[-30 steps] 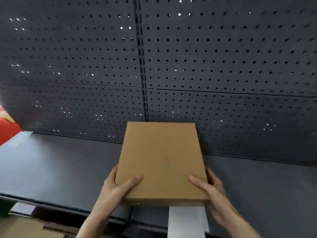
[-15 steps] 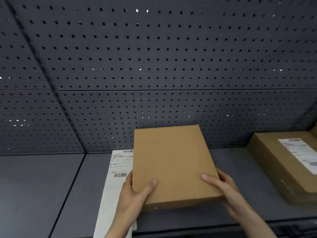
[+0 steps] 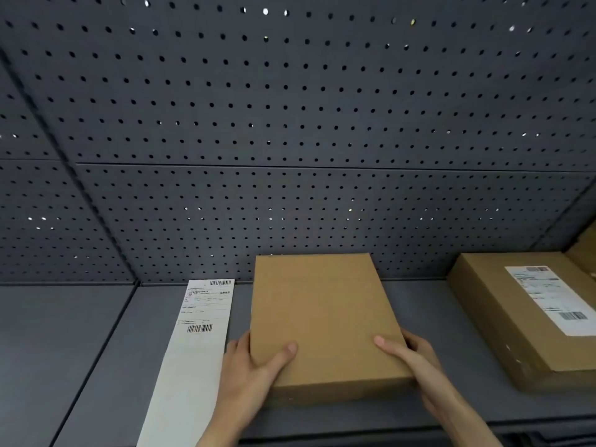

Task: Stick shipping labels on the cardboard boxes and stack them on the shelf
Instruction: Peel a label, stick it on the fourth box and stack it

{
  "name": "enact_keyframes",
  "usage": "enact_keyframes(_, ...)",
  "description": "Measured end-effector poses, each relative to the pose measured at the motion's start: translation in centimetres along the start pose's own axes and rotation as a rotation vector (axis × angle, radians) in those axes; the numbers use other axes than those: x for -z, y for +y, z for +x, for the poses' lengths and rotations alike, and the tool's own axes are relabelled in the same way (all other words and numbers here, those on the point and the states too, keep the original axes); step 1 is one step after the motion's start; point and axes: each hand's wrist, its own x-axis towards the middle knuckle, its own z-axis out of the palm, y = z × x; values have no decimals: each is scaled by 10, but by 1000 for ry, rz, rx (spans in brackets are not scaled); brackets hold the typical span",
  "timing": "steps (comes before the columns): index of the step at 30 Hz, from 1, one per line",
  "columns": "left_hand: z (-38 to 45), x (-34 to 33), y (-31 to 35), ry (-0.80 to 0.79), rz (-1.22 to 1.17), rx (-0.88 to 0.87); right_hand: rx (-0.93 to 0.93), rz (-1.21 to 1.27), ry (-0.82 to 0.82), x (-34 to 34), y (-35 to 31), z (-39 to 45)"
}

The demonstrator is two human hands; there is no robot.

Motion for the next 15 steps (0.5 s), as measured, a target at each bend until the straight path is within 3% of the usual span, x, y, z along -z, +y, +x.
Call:
enact_keyframes(7,1,-2,1,23,-7,14,1,-126,3,3,-15,-9)
enact_keyframes(10,-2,7,8,-3,21,-5,31,-311,88,0,-26,-14)
enact_keyframes(13,-6,30,18,8,29,-37,287,-565,259,-13,-35,-21)
enact_keyframes(15,-5,56,18,59,78,-83,489,-657,275,-35,-42,-32)
